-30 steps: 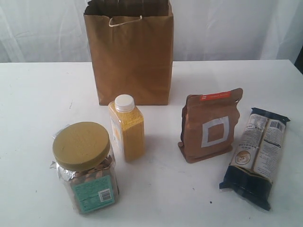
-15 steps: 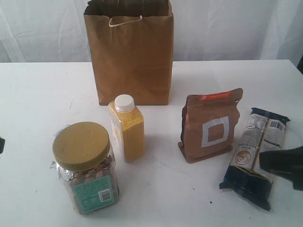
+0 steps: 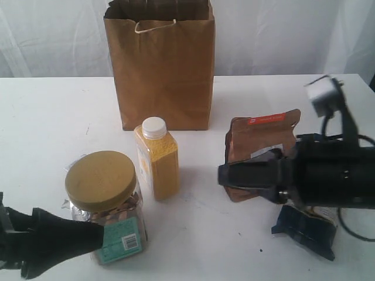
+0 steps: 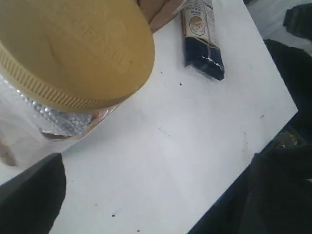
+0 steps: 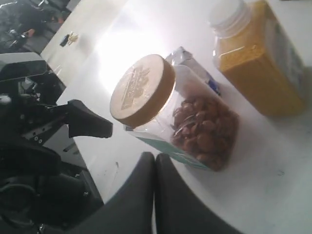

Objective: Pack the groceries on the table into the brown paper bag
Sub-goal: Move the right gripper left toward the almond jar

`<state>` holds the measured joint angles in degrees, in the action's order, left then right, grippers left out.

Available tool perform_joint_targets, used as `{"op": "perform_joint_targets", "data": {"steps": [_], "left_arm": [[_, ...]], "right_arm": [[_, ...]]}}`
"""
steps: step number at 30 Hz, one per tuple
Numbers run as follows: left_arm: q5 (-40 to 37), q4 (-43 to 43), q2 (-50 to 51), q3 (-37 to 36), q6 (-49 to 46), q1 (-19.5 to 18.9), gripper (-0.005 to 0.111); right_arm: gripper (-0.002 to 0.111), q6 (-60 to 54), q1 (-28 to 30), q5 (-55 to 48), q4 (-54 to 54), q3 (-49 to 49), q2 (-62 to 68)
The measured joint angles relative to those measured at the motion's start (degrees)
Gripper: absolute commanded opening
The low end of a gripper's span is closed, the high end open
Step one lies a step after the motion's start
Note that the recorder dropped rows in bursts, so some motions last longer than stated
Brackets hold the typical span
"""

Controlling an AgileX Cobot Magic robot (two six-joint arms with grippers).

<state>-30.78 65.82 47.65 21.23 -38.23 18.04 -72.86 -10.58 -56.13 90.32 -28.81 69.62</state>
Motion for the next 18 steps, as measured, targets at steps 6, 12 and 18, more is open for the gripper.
{"op": "perform_joint_targets", "data": {"steps": [6, 12, 18], "left_arm": [[7.5, 0.54, 2.16, -0.55, -10.8, 0.0, 0.105], [11.7, -2.32, 7.03, -0.68, -17.72, 0.0, 0.105], [12.28, -2.43, 7.76, -0.68, -18.13, 0.0, 0.105]], "right_arm": [[0.0, -11.45, -15.2, 13.99, 8.54, -4.44, 16.44], [0.0, -13.78, -21.81, 20.5, 9.26, -13.06, 24.18], [0.0, -13.78, -26.05, 17.96, 9.74, -18.26, 30.91]]}}
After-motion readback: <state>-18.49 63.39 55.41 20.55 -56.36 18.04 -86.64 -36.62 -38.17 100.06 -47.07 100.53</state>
